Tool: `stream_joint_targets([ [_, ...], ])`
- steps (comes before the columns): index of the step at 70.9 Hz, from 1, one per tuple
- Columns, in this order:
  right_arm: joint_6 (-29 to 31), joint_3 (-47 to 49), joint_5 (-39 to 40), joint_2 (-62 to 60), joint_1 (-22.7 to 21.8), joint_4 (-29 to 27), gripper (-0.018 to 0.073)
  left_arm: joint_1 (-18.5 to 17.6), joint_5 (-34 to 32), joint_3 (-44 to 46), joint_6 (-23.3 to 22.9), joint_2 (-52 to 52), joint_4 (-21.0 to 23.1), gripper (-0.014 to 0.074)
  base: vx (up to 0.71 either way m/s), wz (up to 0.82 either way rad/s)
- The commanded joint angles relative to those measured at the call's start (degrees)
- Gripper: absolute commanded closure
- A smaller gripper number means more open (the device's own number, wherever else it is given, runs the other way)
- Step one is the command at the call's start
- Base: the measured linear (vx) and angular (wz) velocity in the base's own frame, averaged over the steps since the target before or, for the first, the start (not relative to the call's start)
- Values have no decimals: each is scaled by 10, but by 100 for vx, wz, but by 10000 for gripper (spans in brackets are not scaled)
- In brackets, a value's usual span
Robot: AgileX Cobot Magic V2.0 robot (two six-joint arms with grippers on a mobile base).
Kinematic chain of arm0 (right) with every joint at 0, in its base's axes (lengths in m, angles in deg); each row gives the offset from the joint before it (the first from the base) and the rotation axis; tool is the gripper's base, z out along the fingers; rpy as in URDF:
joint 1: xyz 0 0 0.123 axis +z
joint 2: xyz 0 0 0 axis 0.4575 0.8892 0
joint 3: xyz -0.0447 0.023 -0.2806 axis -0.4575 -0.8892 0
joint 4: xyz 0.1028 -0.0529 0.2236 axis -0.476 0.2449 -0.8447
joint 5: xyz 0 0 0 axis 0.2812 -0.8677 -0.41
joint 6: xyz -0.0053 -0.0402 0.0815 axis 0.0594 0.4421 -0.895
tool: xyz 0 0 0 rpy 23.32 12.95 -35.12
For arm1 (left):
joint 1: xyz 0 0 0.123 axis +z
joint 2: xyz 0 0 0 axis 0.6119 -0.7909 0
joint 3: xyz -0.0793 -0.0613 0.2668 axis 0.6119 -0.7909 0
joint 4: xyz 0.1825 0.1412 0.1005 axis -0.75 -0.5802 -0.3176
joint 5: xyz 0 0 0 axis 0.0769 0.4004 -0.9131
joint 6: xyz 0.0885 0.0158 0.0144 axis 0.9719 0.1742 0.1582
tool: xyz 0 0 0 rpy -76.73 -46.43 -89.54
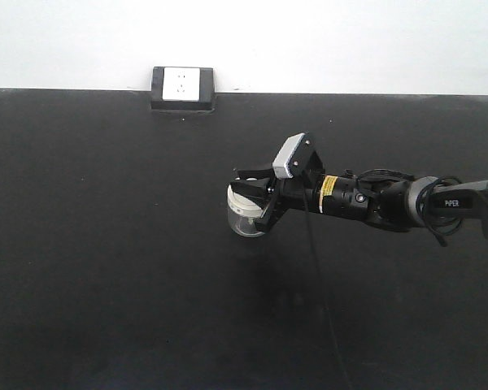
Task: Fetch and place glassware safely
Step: 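Extend the right gripper forward and lower the jar toward the benchtop, then set the jar down and open the right gripper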
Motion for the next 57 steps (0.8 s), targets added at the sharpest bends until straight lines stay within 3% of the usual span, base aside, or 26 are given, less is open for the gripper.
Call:
stream_joint_targets([
  [1, 7, 16, 39, -34, -3, -29, 560, -1, -41, 17, -5, -2, 5, 603, 0, 0],
  [16, 6, 16, 39, -34, -3, -29, 538, -1, -41, 17, -5, -2, 5, 603, 0, 0],
  [24, 2, 16, 39, -34, -3, -29, 463, -1, -41, 17, -5, -2, 5, 603, 0, 0],
  [33, 2, 16, 39, -34, -3, -29, 298, -1, -41, 17, -5, -2, 5, 603, 0, 0],
  [51, 2, 16, 38, -34, -3, -44, -137, -1, -41, 17, -5, -2, 5, 603, 0, 0],
  [57, 2, 16, 38, -34, -3, -52, -171, -1, -41, 17, -5, -2, 5, 603, 0, 0],
])
